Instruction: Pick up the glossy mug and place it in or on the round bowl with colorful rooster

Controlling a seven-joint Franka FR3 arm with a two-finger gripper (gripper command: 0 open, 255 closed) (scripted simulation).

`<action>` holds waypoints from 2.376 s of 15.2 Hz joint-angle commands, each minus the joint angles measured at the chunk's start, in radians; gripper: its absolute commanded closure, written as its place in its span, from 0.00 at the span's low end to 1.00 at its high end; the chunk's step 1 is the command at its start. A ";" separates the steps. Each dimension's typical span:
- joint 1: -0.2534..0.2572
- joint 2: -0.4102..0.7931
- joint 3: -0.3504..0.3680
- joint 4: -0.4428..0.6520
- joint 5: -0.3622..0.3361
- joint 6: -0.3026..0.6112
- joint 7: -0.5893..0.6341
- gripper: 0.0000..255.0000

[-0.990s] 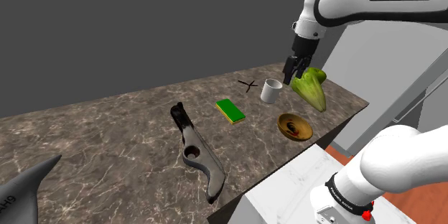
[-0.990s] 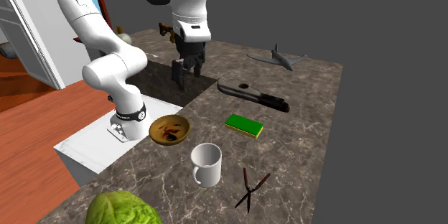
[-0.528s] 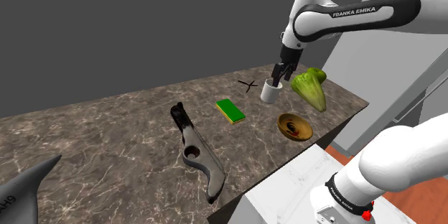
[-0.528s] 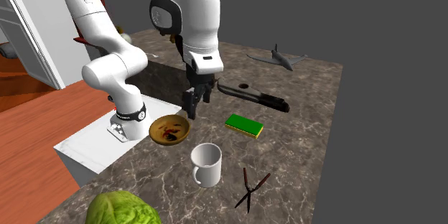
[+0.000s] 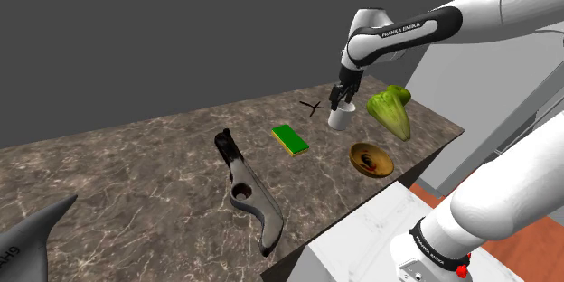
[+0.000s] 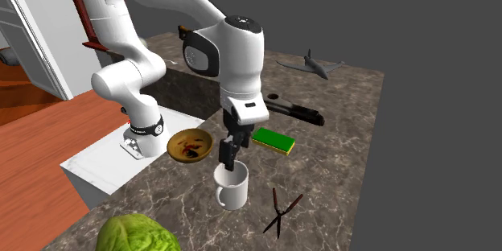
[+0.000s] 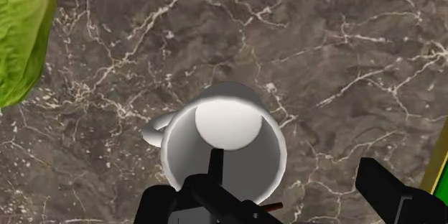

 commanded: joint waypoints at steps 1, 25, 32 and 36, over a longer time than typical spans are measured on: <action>-0.002 0.030 -0.002 0.004 -0.002 0.030 -0.002 0.00; -0.005 0.077 -0.006 -0.039 -0.003 0.121 -0.003 1.00; -0.004 0.024 -0.004 0.003 -0.002 0.025 -0.006 1.00; -0.003 -0.002 -0.003 0.032 -0.002 -0.030 -0.008 1.00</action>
